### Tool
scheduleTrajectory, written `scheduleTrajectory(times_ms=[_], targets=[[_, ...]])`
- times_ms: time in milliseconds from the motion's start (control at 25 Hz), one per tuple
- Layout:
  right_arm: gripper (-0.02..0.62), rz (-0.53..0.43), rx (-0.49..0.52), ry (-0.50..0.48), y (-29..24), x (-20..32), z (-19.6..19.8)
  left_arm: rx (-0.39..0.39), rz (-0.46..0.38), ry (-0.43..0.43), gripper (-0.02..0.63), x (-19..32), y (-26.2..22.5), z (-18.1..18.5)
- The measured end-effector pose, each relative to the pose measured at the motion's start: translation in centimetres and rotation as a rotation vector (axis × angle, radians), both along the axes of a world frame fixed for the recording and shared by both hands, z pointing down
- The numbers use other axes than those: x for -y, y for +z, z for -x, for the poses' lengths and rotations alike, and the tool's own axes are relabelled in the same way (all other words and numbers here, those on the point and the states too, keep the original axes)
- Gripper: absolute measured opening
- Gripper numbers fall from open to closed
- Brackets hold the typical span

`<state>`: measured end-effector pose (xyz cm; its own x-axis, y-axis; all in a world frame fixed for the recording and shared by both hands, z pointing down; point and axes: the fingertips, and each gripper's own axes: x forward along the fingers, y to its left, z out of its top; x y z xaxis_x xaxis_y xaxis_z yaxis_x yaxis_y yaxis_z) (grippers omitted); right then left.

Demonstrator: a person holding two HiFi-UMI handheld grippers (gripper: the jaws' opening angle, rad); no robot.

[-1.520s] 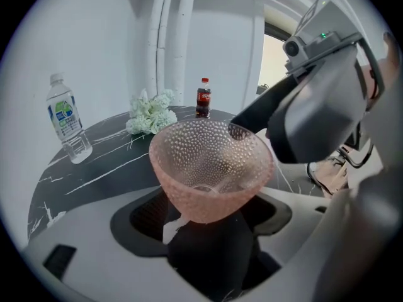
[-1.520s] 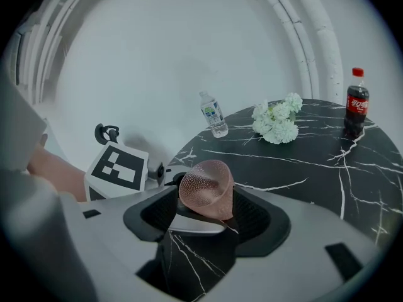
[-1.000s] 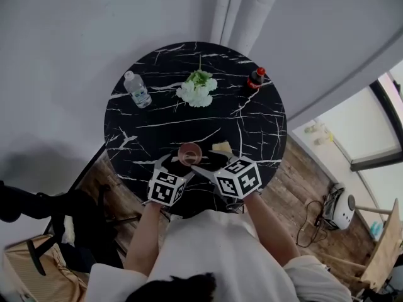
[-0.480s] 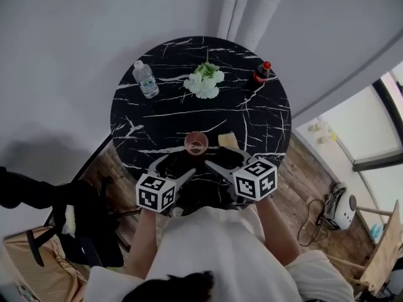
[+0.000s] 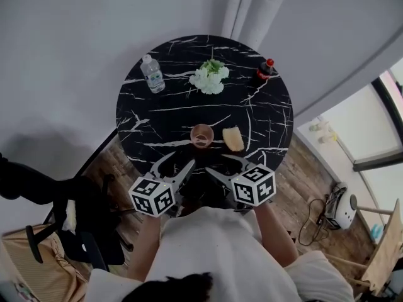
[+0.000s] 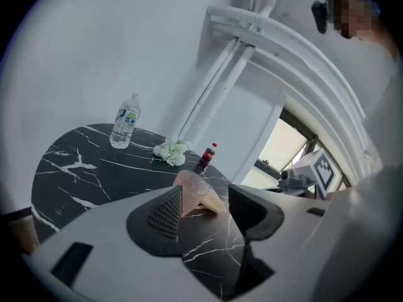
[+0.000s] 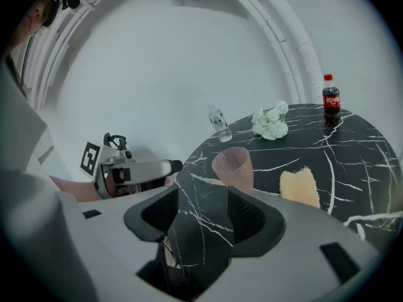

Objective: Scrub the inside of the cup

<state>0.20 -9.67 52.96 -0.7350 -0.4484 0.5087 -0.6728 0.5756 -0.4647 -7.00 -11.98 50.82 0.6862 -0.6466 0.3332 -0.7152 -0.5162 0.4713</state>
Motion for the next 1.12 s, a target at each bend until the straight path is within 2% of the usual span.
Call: scheduleTrajectory(times_ms=[120, 200, 240, 280, 360, 480, 560, 760, 920, 1120], targets=[[0.252, -0.041, -0.006, 0.036, -0.7, 0.0, 0.2, -0.03, -0.014, 0.002, 0.217, -0.7, -0.9, -0.1], [0.233, -0.116, -0.056, 0.12, -1.5, 0.7, -0.5, -0.027, -0.027, -0.006, 0.185, -0.9, -1.2, 0.1], [0.132, -0.167, -0.092, 0.169, -2.0, 1.1, -1.0, -0.025, -0.033, -0.015, 0.162, -1.0, -1.3, 0.3], [0.061, -0.214, -0.125, 0.205, -2.5, 1.4, -1.4, -0.021, -0.039, -0.024, 0.14, -1.2, -1.3, 0.6], [0.061, -0.275, -0.16, 0.23, -3.3, 1.4, -1.3, -0.019, -0.051, -0.048, 0.093, -1.3, -1.5, 1.1], [0.054, -0.292, -0.171, 0.265, -3.5, 1.3, -1.1, -0.034, -0.062, -0.084, 0.043, -1.4, -1.9, 1.7], [0.044, -0.281, -0.17, 0.316, -3.4, 1.3, -1.3, -0.019, -0.079, -0.091, 0.032, -1.6, -2.0, 1.8], [0.035, -0.232, -0.174, 0.39, -1.9, 0.4, -1.2, 0.112, -0.105, -0.115, 0.011, -2.1, -1.4, 1.6], [0.034, -0.227, -0.191, 0.391, -1.3, -0.3, -0.5, 0.137, -0.109, -0.092, 0.009, -2.5, -1.3, 0.4], [0.034, -0.264, -0.224, 0.384, -1.8, -0.9, 0.0, 0.163, -0.092, -0.067, 0.009, -3.5, -0.6, -0.4]])
